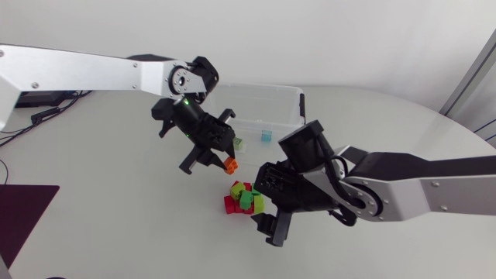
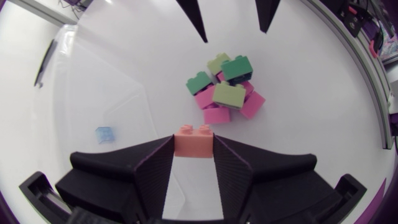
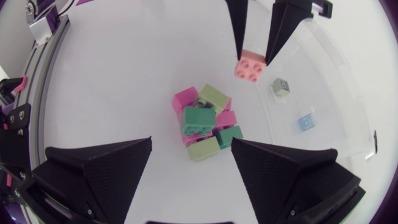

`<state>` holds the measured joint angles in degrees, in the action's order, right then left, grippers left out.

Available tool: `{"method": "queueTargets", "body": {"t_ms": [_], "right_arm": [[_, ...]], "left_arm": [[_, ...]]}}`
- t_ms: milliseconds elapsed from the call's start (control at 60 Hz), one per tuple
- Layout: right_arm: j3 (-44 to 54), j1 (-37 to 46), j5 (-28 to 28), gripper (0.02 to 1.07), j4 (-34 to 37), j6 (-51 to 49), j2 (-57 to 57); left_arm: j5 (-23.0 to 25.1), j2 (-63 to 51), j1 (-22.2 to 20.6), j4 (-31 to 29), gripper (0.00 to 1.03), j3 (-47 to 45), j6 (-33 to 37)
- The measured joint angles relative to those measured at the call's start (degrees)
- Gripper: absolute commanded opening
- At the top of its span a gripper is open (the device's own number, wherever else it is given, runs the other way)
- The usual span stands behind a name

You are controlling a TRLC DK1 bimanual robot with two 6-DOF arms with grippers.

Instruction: Pick up the duplo bricks and place them in the container

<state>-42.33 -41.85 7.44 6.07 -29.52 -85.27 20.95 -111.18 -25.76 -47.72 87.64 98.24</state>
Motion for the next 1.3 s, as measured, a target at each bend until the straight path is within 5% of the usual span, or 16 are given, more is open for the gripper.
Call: {"method": "queueTargets", "body": {"t_ms": [400,533,583,667,783,933,1300], "right_arm": [[-5.2,1.0,0.9,0.94,-2.5,1.7,-9.0],[-6.1,1.1,1.7,0.76,-2.8,2.8,-10.3],[-6.4,1.0,1.7,0.69,-2.9,3.2,-10.7],[-6.8,0.9,1.7,0.4,-2.9,3.9,-11.2],[-6.8,0.6,2.1,0.2,-2.9,4.1,-11.5],[-6.9,0.6,3.9,0.15,-2.6,4.3,-11.5],[-6.7,0.6,4.5,0.15,5.1,4.5,-0.6]], "left_arm": [[16.7,16.6,8.9,0.8,0.29,-3.1,-8.2],[20.9,19.2,11.4,6.9,0.29,-4.5,-14.1],[21.3,19.7,12.2,11.0,0.29,-4.9,-17.1],[21.8,20.1,13.2,18.9,0.29,-6.4,-23.4],[22.0,20.1,14.0,30.0,0.29,-8.5,-33.3],[21.0,19.3,15.1,47.5,0.3,-10.0,-50.0],[13.3,8.6,12.5,51.2,0.38,-10.1,-63.3]]}}
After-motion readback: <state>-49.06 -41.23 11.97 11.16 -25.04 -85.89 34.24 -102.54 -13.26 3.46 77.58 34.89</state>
